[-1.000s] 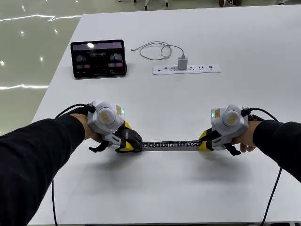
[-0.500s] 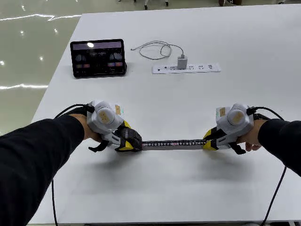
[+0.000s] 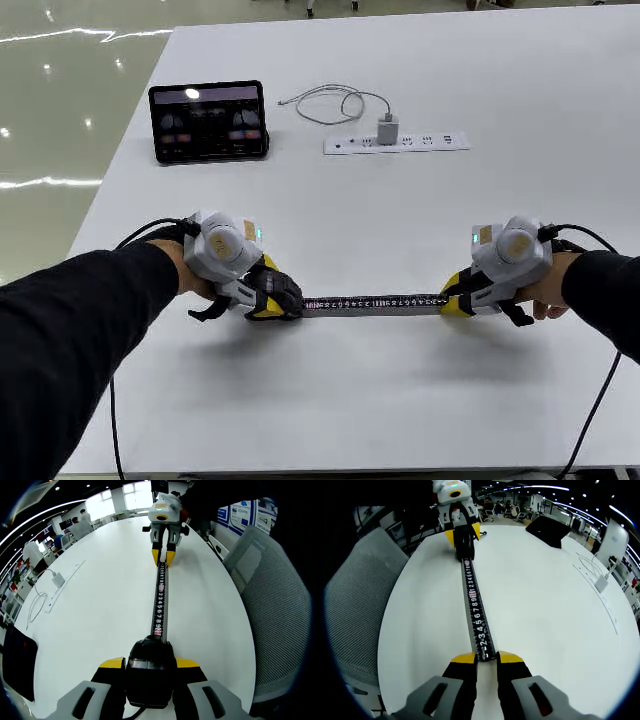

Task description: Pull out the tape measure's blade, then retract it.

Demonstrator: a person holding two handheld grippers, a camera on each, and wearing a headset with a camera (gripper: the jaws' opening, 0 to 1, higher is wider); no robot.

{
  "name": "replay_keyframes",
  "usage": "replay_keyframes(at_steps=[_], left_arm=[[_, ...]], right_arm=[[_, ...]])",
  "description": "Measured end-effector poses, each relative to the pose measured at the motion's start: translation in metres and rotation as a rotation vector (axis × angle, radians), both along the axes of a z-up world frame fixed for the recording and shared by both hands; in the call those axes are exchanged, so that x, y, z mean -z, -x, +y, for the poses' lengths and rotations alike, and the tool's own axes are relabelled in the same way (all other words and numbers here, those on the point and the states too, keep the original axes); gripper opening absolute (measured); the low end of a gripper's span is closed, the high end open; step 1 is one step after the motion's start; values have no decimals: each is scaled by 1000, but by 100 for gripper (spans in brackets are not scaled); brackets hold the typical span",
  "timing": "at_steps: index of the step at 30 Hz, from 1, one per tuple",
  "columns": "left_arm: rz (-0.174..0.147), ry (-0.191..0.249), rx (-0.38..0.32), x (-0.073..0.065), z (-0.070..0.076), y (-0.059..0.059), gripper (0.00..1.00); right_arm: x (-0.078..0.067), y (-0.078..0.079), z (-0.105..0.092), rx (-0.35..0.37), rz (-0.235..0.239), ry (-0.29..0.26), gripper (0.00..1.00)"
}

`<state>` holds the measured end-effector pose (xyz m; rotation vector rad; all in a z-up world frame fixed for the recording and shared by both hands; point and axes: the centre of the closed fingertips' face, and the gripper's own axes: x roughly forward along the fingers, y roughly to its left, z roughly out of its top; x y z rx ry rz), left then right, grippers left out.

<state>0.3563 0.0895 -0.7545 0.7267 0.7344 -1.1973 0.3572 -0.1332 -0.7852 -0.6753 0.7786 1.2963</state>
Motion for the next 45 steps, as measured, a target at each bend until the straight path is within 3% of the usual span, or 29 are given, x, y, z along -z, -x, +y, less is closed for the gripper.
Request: replay_keyframes(at_steps=[16,45], left_arm=[[0,1,-3,1,1,-1,32],[2,0,-13,2,1,0,32]], right_arm=[[2,0,-16,15,6,11,10],[1,0,-17,24,11,10,10]])
